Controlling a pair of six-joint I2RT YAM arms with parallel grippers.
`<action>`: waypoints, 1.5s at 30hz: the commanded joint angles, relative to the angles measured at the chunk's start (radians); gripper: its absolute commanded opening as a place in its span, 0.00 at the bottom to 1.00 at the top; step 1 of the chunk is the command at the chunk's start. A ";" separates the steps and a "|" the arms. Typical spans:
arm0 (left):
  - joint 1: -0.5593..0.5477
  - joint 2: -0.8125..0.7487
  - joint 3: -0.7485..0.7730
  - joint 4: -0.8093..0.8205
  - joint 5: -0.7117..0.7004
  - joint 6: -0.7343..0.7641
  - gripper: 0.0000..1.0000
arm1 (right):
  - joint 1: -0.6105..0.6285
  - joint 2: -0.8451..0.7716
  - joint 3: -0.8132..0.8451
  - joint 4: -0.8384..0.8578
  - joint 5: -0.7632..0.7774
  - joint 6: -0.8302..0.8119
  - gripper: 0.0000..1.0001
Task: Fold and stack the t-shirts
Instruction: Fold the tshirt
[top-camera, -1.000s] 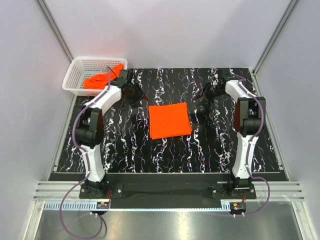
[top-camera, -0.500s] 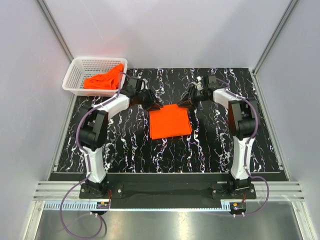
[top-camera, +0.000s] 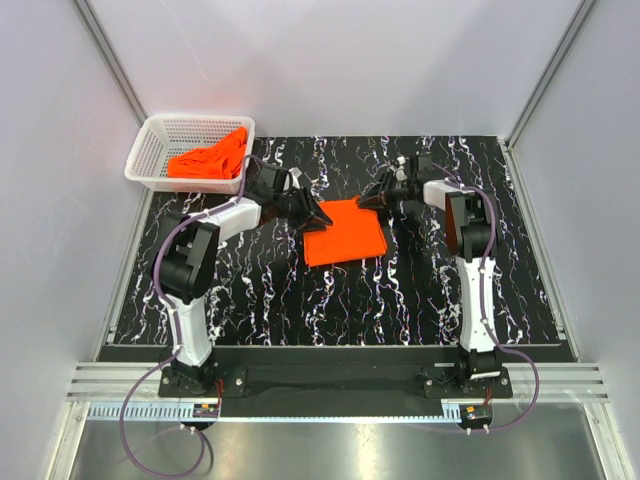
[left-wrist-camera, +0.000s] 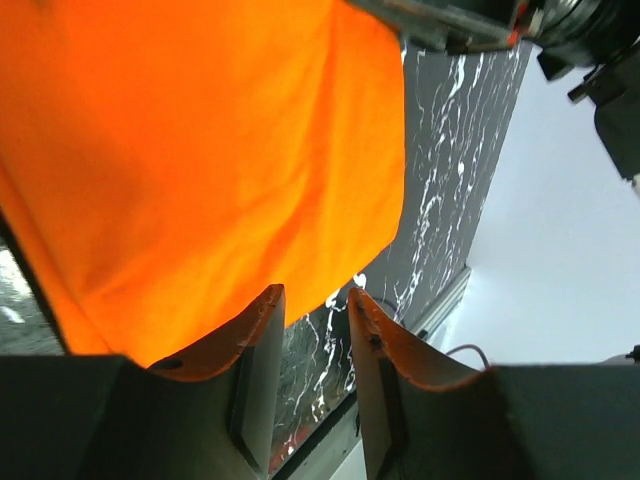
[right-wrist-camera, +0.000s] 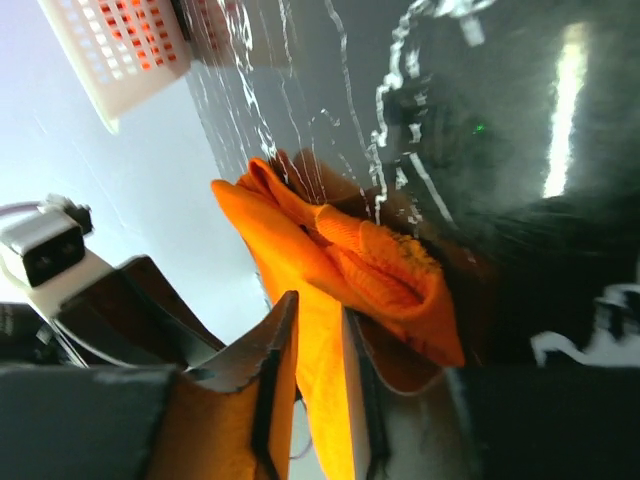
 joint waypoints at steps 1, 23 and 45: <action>-0.006 -0.036 0.031 0.046 0.049 0.017 0.38 | -0.008 -0.062 0.006 0.033 -0.010 0.059 0.32; 0.003 0.423 0.478 0.166 0.109 -0.098 0.37 | -0.006 -0.334 -0.488 -0.068 -0.054 -0.151 0.17; -0.083 0.027 0.074 0.167 0.101 -0.057 0.38 | 0.037 -0.404 -0.600 -0.137 0.021 -0.237 0.15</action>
